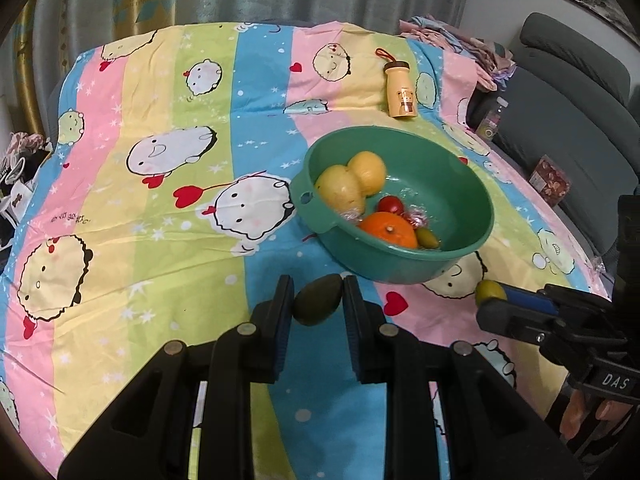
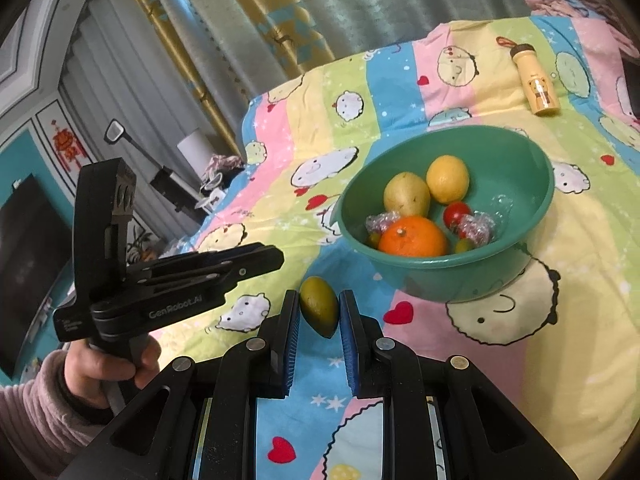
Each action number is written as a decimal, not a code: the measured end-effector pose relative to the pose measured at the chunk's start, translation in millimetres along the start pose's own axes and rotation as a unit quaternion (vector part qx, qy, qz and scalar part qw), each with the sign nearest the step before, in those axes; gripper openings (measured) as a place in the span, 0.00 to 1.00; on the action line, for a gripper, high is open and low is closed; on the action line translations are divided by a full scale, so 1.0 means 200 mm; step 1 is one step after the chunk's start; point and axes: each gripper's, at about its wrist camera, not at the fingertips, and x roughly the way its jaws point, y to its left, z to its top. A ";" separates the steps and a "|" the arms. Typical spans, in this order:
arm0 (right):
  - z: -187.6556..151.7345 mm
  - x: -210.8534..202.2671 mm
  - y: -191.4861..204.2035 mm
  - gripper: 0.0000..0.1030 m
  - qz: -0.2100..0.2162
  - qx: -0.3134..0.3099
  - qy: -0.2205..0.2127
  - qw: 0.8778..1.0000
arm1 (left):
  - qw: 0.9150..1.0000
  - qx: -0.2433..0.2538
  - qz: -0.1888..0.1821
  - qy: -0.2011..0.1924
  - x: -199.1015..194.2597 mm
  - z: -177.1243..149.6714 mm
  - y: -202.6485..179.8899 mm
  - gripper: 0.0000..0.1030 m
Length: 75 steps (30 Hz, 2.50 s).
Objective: Organize fruits
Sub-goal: 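Carry both green fruits over the green basin, then lower the green fruits into the basin and open both tools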
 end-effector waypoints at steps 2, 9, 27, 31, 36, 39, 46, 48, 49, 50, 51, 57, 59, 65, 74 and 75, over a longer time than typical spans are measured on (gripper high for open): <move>0.01 -0.02 -0.01 0.21 0.000 0.001 -0.006 1.000 | 1.000 0.003 -0.001 -0.002 -0.01 0.01 -0.03 0.23; 0.05 -0.08 -0.05 0.21 0.003 0.006 -0.025 1.000 | 1.000 0.018 0.001 -0.012 -0.03 0.09 -0.12 0.24; 0.19 -0.12 -0.20 0.21 -0.012 -0.002 -0.047 0.999 | 0.999 0.050 -0.003 -0.010 0.10 0.26 -0.31 0.24; 0.22 -0.10 -0.23 0.21 -0.015 -0.002 -0.048 0.999 | 0.998 0.054 -0.004 -0.007 0.15 0.30 -0.33 0.24; 0.26 -0.07 -0.26 0.21 -0.021 -0.004 -0.046 0.999 | 0.998 0.061 -0.003 -0.001 0.21 0.33 -0.34 0.24; 0.27 -0.04 -0.28 0.21 -0.023 -0.004 -0.044 0.999 | 0.998 0.059 -0.006 0.005 0.25 0.34 -0.34 0.24; 0.31 0.01 -0.31 0.21 -0.030 -0.008 -0.039 0.999 | 0.998 0.060 -0.009 0.020 0.33 0.35 -0.33 0.24; 0.32 0.03 -0.32 0.21 -0.034 -0.009 -0.035 0.999 | 0.998 0.059 -0.009 0.024 0.34 0.35 -0.32 0.24; 0.32 0.04 -0.32 0.21 -0.034 -0.008 -0.033 0.999 | 0.998 0.059 -0.009 0.025 0.35 0.35 -0.32 0.24; 0.32 0.05 -0.33 0.21 -0.035 -0.007 -0.031 0.999 | 0.998 0.059 -0.009 0.026 0.35 0.36 -0.32 0.24; 0.33 0.06 -0.33 0.21 -0.036 -0.007 -0.030 0.999 | 0.998 0.059 -0.008 0.027 0.36 0.36 -0.31 0.24; 0.34 0.09 -0.35 0.21 -0.038 -0.004 -0.025 0.999 | 0.997 0.065 -0.006 0.033 0.39 0.37 -0.31 0.24; 0.34 0.10 -0.36 0.21 -0.039 -0.004 -0.021 0.999 | 0.997 0.066 -0.006 0.034 0.40 0.37 -0.31 0.24; 0.34 0.14 -0.37 0.21 -0.047 -0.004 -0.008 0.999 | 0.997 0.067 -0.002 0.045 0.45 0.36 -0.29 0.24; 0.34 0.17 -0.38 0.21 -0.056 -0.011 0.009 0.998 | 0.996 0.070 -0.001 0.053 0.47 0.36 -0.29 0.24; 0.34 0.17 -0.38 0.21 -0.057 -0.012 0.010 0.998 | 0.996 0.071 -0.001 0.053 0.47 0.36 -0.30 0.24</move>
